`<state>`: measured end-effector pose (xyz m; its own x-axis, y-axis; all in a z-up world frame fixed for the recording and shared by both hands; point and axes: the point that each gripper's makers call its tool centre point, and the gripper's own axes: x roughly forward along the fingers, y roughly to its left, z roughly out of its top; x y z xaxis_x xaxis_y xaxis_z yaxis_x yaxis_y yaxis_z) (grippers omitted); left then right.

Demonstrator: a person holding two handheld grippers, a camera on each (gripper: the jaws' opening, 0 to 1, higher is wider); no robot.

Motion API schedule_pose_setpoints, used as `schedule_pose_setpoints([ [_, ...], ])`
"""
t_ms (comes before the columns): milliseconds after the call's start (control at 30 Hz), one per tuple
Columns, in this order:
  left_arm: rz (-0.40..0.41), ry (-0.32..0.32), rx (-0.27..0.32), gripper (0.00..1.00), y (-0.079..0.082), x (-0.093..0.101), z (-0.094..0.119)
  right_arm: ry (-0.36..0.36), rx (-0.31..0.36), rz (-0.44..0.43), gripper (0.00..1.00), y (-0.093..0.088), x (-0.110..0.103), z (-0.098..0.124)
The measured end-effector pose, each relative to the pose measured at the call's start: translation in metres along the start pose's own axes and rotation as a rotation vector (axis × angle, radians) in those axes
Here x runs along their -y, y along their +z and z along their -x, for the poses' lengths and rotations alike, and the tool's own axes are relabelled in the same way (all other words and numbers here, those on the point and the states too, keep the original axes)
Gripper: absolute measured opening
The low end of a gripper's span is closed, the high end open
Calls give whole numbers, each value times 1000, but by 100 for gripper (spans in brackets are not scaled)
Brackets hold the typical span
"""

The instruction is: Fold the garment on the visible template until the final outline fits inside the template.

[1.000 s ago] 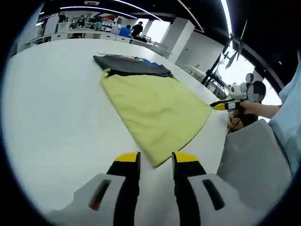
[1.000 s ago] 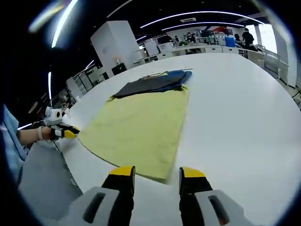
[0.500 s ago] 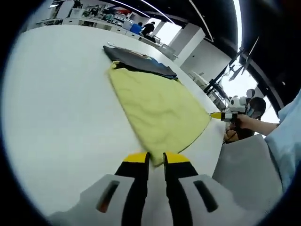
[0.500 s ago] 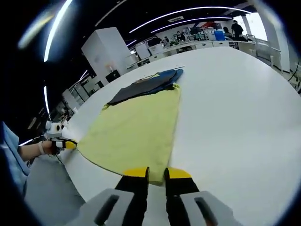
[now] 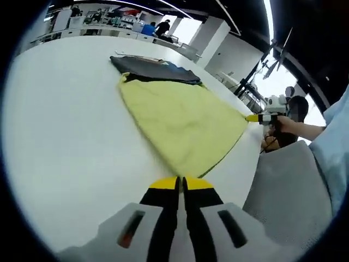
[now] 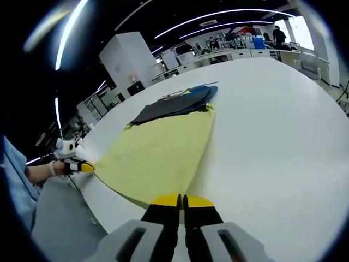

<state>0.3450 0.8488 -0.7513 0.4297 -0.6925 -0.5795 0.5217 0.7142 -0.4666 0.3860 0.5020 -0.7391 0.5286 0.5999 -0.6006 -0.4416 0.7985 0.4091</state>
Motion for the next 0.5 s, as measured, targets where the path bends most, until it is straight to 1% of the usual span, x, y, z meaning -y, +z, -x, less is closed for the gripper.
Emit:
schedule_pose_setpoints([
  [133, 14, -22, -10, 0, -5, 7, 8, 12, -28, 16, 0, -9, -6, 8],
  [300, 26, -58, -45, 0, -15, 19, 18, 28, -45, 7, 0, -22, -18, 20],
  [367, 31, -68, -53, 0, -19, 22, 21, 32, -43, -5, 0, -26, -21, 24],
  [500, 57, -94, -80, 0, -32, 27, 26, 42, -42, -52, 0, -39, -25, 30],
])
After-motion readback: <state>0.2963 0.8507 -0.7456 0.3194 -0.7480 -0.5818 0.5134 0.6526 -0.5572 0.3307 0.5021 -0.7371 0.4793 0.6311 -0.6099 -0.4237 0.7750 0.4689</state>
